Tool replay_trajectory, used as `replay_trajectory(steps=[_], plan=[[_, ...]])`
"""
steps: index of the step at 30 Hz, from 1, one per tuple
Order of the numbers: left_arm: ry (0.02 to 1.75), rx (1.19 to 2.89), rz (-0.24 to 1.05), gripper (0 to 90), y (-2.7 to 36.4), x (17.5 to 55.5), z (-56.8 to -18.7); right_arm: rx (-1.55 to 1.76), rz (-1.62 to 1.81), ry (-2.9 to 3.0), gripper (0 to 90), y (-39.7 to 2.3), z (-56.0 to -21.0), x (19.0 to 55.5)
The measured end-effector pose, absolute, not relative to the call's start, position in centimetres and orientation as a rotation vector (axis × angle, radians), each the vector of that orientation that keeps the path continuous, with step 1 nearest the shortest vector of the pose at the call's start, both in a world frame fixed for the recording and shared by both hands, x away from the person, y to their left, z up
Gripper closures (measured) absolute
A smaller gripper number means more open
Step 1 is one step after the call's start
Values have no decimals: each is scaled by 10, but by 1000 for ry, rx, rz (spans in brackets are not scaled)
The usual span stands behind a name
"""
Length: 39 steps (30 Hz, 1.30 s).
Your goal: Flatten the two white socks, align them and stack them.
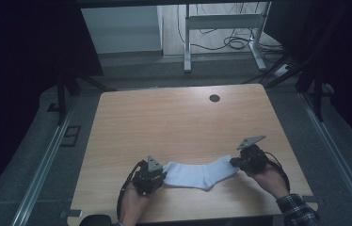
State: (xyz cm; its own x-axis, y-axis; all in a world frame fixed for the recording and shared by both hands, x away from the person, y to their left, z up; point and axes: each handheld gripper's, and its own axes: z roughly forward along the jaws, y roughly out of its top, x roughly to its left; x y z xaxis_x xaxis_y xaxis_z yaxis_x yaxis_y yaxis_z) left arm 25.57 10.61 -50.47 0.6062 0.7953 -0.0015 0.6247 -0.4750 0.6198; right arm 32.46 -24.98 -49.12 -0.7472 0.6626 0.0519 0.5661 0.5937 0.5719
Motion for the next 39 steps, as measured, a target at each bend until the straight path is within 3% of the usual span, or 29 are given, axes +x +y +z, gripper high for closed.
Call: replay_trajectory(steps=[2, 4, 5, 7, 12, 21, 23, 26, 30, 39], plan=[[1127, 2260, 396, 591, 105, 257, -507, 1035, 835, 2651, 779, -249, -495, 327], [1111, 2206, 424, 473, 109, 258, -503, 1047, 841, 2622, 644, -252, -496, 328], [1111, 2206, 424, 450, 109, 258, -503, 1047, 841, 2622, 644, -252, -496, 328], [1118, 2156, 433, 433, 112, 259, -499, 1065, 873, 2593, 580, -256, -494, 328], [1149, 2162, 411, 427, 114, 267, -506, 1108, 897, 2573, 536, -262, -495, 330], [1173, 2253, 410, 478, 107, 278, -519, 1104, 804, 2641, 518, -251, -511, 334], [1173, 2267, 398, 531, 107, 279, -520, 1112, 808, 2646, 519, -250, -513, 335], [1168, 2262, 363, 596, 107, 281, -521, 1126, 826, 2667, 583, -251, -514, 337], [1171, 2249, 302, 742, 107, 285, -522, 1179, 870, 2707, 737, -252, -514, 338], [1161, 2217, 328, 807, 110, 293, -512, 1129, 857, 2687, 775, -247, -508, 336]])
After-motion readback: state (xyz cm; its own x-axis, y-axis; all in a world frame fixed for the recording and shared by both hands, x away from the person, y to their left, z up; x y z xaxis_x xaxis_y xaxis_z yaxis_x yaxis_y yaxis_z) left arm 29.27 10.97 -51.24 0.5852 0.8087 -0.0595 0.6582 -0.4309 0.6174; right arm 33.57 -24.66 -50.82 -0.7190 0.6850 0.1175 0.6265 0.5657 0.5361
